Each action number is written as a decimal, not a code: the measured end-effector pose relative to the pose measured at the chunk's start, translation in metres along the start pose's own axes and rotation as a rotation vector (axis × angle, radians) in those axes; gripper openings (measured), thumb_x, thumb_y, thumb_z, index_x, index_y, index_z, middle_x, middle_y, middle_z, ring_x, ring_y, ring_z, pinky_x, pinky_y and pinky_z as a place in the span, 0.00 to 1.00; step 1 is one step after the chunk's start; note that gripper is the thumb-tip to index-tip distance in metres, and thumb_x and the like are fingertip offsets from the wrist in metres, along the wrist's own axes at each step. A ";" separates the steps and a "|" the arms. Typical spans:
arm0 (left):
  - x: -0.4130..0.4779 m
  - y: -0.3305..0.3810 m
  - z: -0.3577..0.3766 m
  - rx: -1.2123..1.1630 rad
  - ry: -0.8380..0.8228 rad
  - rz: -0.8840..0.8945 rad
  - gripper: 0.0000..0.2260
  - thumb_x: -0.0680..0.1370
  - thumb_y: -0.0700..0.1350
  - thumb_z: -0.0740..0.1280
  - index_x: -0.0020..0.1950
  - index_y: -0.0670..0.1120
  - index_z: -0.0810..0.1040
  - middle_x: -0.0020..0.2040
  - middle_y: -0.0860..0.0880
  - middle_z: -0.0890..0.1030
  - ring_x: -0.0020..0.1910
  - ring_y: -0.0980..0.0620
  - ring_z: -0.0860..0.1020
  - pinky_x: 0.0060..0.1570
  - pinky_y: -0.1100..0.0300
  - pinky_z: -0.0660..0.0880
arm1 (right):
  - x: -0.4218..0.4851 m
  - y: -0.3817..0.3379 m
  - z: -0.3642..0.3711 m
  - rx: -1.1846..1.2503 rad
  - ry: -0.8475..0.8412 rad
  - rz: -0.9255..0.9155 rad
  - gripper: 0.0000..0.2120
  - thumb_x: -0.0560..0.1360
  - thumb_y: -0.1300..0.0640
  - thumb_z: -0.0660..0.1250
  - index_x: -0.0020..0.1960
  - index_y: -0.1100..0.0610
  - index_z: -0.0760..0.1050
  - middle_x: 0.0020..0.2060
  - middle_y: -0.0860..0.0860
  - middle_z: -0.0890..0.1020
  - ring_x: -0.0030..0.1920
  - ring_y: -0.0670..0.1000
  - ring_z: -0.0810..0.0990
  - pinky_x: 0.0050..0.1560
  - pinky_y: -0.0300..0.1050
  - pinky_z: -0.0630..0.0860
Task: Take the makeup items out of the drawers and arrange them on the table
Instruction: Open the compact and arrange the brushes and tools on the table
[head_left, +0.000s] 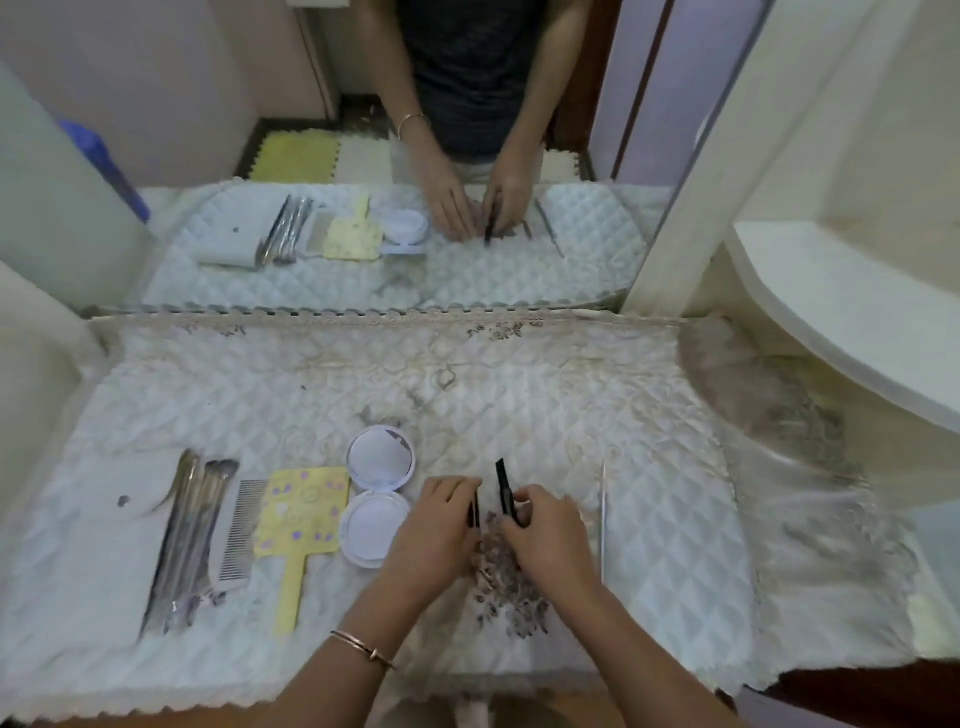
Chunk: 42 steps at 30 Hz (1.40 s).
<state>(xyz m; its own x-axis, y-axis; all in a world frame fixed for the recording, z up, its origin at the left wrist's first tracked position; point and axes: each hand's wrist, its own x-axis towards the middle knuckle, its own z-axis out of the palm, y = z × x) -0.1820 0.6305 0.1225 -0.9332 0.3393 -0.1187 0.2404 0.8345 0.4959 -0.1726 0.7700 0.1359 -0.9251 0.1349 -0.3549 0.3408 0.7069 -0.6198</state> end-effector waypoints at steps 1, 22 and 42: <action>-0.006 -0.005 -0.008 0.048 0.009 0.023 0.22 0.67 0.39 0.71 0.61 0.41 0.74 0.57 0.45 0.79 0.60 0.45 0.74 0.59 0.60 0.69 | 0.000 -0.005 0.003 0.018 -0.029 0.000 0.12 0.73 0.53 0.66 0.55 0.56 0.76 0.47 0.53 0.84 0.49 0.51 0.81 0.60 0.43 0.66; -0.021 -0.056 -0.021 0.200 -0.127 0.040 0.24 0.75 0.50 0.62 0.70 0.49 0.64 0.69 0.51 0.70 0.73 0.52 0.57 0.70 0.59 0.53 | -0.009 -0.040 0.054 0.027 -0.039 0.007 0.10 0.70 0.55 0.69 0.50 0.57 0.79 0.43 0.54 0.84 0.46 0.53 0.81 0.46 0.42 0.74; 0.043 0.055 0.029 0.071 -0.238 0.296 0.21 0.77 0.42 0.58 0.70 0.44 0.63 0.70 0.46 0.68 0.69 0.48 0.63 0.67 0.57 0.60 | -0.011 0.059 -0.041 0.115 0.274 0.256 0.07 0.73 0.58 0.68 0.50 0.57 0.75 0.38 0.50 0.77 0.40 0.49 0.76 0.41 0.39 0.69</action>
<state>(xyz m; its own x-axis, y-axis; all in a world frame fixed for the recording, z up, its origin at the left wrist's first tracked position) -0.2010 0.7039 0.1197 -0.7345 0.6545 -0.1795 0.5160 0.7104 0.4786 -0.1490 0.8382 0.1320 -0.8128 0.4884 -0.3176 0.5686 0.5462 -0.6152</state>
